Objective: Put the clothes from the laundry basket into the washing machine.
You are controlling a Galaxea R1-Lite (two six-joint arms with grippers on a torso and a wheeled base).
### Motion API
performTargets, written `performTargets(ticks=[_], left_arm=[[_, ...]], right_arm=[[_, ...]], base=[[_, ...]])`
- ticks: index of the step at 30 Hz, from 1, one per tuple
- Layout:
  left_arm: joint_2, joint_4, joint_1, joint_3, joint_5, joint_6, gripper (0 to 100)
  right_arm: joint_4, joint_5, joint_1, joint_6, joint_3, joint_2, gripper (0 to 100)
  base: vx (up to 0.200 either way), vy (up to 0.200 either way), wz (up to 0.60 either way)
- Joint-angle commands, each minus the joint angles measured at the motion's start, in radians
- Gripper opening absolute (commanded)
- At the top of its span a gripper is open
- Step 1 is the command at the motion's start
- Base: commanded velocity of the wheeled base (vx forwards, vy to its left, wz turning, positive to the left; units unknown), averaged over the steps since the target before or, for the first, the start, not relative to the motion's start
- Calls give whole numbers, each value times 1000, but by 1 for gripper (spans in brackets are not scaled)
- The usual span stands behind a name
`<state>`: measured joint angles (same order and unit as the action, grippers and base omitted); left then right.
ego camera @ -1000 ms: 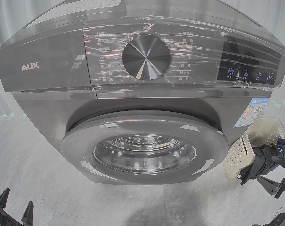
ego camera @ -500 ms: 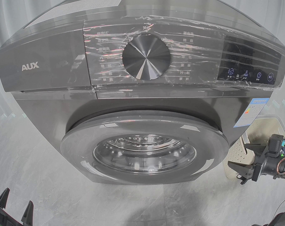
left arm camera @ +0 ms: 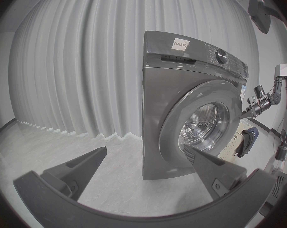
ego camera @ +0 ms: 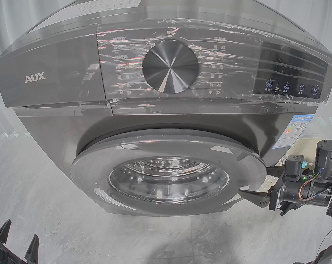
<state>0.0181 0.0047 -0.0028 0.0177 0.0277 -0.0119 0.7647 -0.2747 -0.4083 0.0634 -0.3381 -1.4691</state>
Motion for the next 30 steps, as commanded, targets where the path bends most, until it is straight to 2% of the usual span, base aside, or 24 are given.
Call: performTargets(ticks=[1, 5, 12, 13, 14, 17, 22, 28, 30], left_arm=[[-17, 0, 0, -16, 0, 0, 100], [-17, 0, 0, -16, 0, 0, 100], [-17, 0, 0, -16, 0, 1, 100], [-17, 0, 0, -16, 0, 1, 100], [-17, 0, 0, -15, 0, 1, 100], [-17, 0, 0, -15, 1, 1, 100], [-17, 0, 0, -15, 0, 1, 100], [-17, 0, 0, -15, 0, -2, 100], [-17, 0, 0, -16, 0, -2, 100]], right_arm=[[1, 0, -17, -1, 8, -26, 100], [-1, 0, -18, 4, 51, 20, 100], [-18, 8, -70, 6, 156, 156, 100], [-18, 8, -70, 6, 156, 156, 100], [-16, 42, -72, 7, 159, 158, 100], [-15, 68, -69, 4, 149, 155, 100], [-11, 71, -61, 4, 125, 124, 100], [-1, 69, -69, 3, 97, 59, 100], [1, 66, -72, 1, 94, 38, 100]], base=[[0, 0, 0], [0, 0, 0], [0, 0, 0], [0, 0, 0], [0, 0, 0], [0, 0, 0], [0, 0, 0], [-200, 0, 0], [0, 0, 0]])
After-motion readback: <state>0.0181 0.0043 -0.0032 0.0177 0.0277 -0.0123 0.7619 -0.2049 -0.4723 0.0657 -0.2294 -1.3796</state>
